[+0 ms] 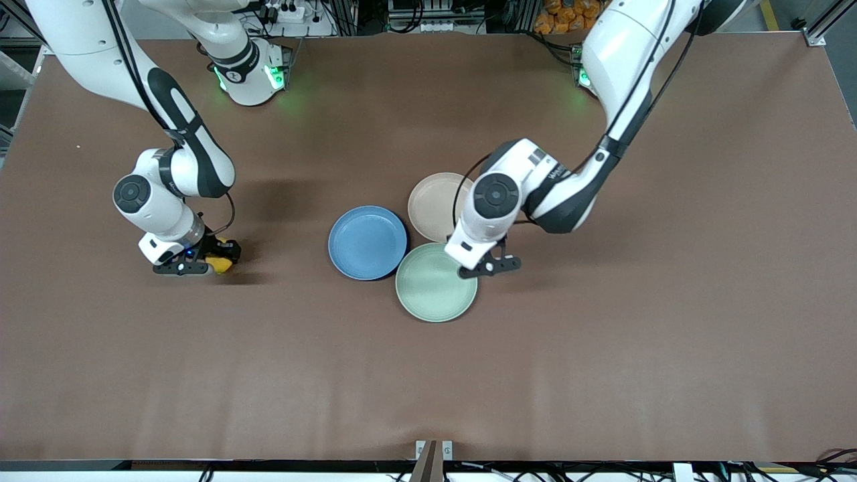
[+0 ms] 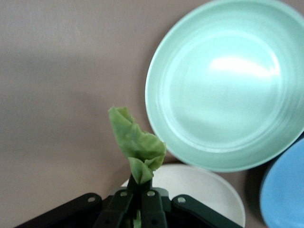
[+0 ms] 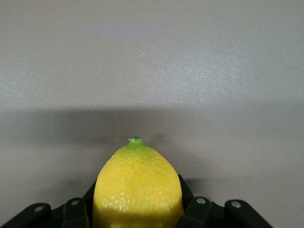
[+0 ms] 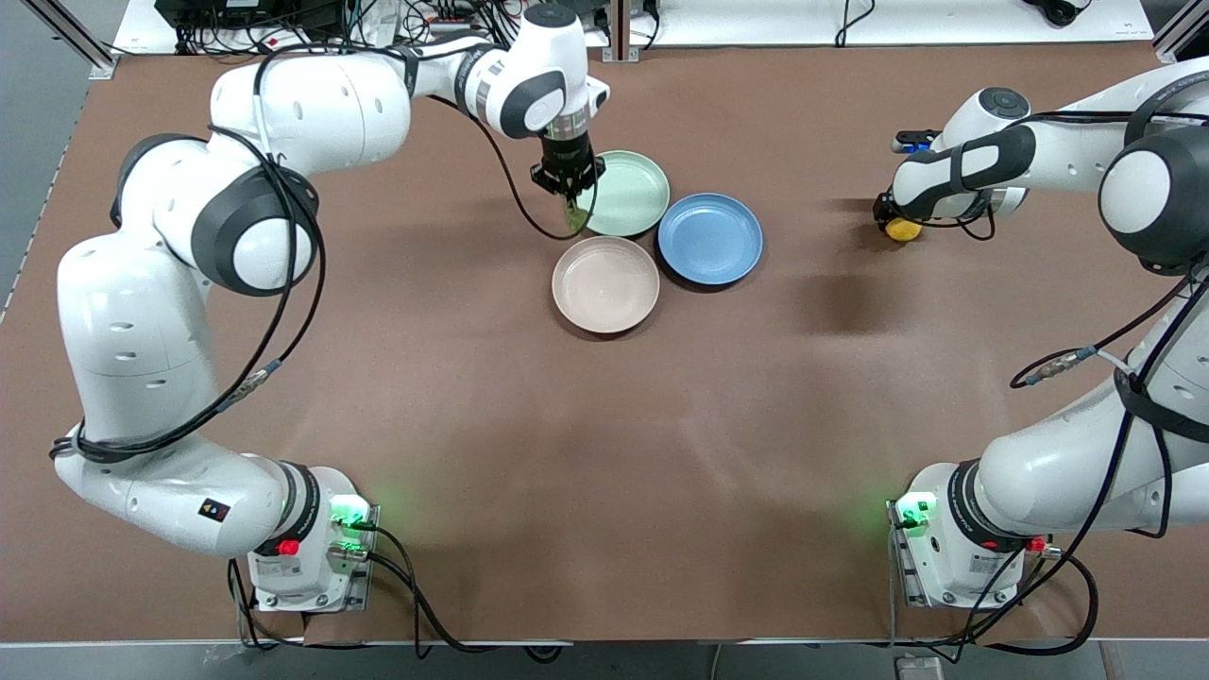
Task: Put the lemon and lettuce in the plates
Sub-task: 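Carry the lettuce with the left gripper toward the beige plate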
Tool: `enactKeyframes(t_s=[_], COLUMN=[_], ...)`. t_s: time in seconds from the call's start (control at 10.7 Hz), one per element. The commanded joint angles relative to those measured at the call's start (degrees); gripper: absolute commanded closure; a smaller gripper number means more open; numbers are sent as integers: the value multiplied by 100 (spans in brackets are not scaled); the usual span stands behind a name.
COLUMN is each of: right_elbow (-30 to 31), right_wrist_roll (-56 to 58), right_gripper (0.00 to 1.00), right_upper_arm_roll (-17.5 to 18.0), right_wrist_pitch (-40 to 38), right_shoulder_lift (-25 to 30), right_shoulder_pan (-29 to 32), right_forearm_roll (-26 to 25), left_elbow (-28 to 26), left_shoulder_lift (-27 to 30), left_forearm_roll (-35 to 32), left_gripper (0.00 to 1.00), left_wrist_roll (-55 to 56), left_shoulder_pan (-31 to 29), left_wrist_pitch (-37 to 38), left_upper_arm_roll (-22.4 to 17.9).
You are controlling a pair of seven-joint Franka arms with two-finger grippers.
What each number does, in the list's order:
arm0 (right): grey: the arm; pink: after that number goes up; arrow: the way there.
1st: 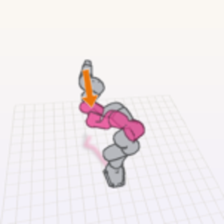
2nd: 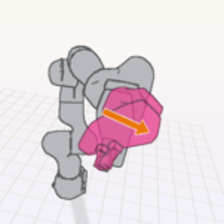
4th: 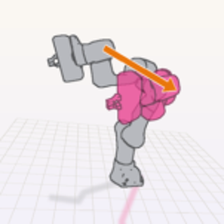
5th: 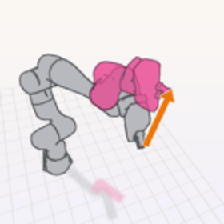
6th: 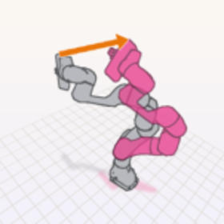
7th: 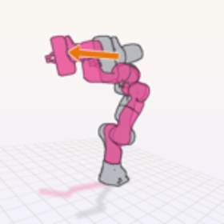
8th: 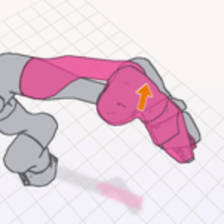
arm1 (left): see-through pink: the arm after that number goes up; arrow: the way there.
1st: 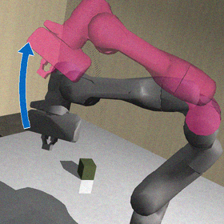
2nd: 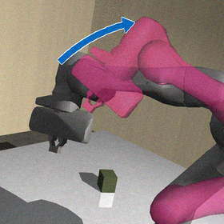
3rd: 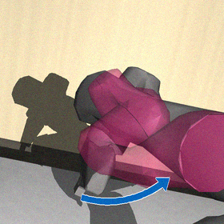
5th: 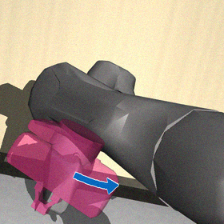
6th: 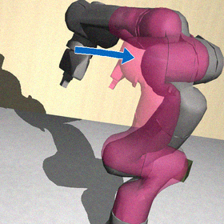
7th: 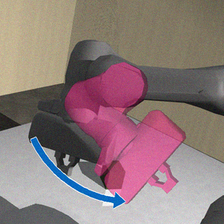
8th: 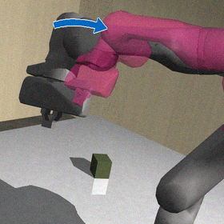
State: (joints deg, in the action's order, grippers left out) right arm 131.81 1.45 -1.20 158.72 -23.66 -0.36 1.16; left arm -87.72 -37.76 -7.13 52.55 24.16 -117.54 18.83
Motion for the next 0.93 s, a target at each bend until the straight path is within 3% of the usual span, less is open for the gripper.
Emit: enactKeyframes(t_s=[0.0, 0.47, 0.84], right_elbow=[38, -313, -997], right_wrist_roll=[-31, -706, -1785], right_gripper=[63, 65, 65], right_upper_arm_roll=[-3, 15, 24], right_wrist_pitch=[-78, -481, -1745], right_shoulder_lift=[55, 116, 248], right_shoulder_pan=[-35, -534, -1166], right_forearm_roll=[24, 77, 86], left_elbow=[-517, -1053, -1378], left_shoulder_lift=[488, 497, 436], left_forearm_roll=[-87, -104, -148], left_gripper=[100, 100, 100], left_wrist_roll=[361, 985, 1144], left_shoulder_pan=[10, 299, 519], left_wrist_pitch=[91, -391, -954], left_upper_arm_roll=[103, 306, 306])
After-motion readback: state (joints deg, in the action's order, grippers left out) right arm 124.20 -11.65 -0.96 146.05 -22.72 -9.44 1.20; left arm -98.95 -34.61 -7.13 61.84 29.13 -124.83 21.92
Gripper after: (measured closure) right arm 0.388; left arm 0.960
